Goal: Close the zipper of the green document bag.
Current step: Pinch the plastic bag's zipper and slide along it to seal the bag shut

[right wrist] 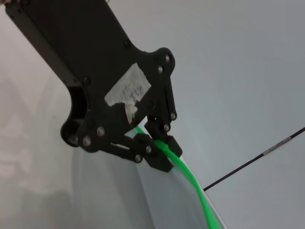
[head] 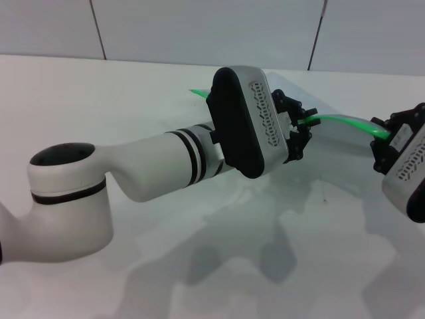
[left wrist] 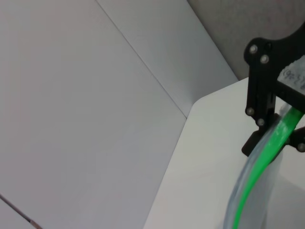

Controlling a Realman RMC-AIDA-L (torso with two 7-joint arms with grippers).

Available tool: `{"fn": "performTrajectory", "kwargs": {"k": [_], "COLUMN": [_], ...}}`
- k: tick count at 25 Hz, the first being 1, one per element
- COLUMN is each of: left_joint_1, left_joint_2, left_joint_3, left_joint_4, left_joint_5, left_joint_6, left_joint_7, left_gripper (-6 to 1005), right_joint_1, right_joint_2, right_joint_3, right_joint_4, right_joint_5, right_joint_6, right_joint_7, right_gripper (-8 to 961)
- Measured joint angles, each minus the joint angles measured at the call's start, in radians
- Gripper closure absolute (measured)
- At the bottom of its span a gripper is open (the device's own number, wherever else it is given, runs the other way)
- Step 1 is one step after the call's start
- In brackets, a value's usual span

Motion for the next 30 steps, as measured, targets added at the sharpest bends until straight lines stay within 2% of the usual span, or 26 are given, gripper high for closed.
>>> {"fn": "performTrajectory", "kwargs": {"k": [17, 30], "left_joint_1": [0.008, 0.041], "left_joint_2": [-0.002, -0.001], "left_joint_3": [-0.036, -0.138], "left_joint_4": [0.039, 0.112], "left_joint_5": [-0.003, -0.01], "left_joint_6": [0.007, 0.001], "left_joint_7": [-0.004, -0.009], "left_gripper": [913, 915], "right_joint_1": [-0.005, -0.011], "right_joint_2": [0.002, 0.003], "right_joint_3": [0.016, 0.075], "right_joint_4": [-0.008, -0.002], "right_joint_5": [0.0, -0.001], "right_joint_6": [0.0, 0.0], "right_joint_7": [0.002, 0.02], "right_gripper": [864, 861]}}
